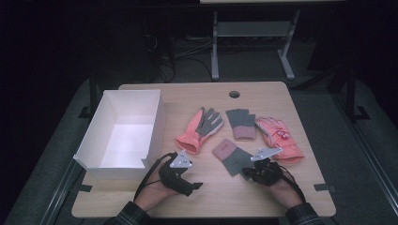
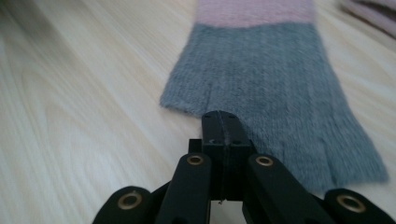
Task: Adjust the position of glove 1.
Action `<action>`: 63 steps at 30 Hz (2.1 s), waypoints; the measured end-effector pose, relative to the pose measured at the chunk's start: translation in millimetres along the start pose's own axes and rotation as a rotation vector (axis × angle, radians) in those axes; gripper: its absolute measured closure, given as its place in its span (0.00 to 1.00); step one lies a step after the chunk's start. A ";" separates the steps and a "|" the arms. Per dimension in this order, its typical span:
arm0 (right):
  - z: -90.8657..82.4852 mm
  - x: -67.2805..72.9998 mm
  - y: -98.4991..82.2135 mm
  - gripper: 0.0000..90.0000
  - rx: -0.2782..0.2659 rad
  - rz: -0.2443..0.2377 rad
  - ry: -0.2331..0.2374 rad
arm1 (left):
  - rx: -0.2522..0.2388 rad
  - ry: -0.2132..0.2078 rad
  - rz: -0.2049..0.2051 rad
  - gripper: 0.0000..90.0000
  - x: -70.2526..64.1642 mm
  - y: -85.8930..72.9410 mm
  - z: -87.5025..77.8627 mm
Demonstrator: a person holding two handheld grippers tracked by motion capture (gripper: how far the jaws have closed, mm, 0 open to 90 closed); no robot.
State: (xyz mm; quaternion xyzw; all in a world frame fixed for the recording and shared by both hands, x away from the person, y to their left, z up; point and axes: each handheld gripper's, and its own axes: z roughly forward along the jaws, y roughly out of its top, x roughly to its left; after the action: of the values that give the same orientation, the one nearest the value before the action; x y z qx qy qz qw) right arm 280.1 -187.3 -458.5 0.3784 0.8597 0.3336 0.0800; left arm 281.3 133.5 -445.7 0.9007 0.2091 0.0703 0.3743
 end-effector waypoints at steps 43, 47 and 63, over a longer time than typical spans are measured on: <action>60.5 -22.1 77.8 1.00 -0.065 0.029 -0.051 | 0.021 -0.016 0.009 0.16 -0.2 -1.0 0.9; 62.0 -13.6 78.3 1.00 -0.058 0.004 -0.014 | 0.023 -0.016 0.007 0.16 -0.3 -1.0 1.7; 64.1 34.6 74.7 1.00 -0.019 -0.136 0.149 | 0.023 -0.017 -0.001 0.16 -0.4 -1.9 1.9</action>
State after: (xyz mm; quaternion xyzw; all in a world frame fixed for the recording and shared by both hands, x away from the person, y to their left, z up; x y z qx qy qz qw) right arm 325.5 -93.4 -456.2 0.2925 0.8839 0.3625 0.0421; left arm 280.9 133.3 -448.3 0.9054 0.2071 0.0604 0.3658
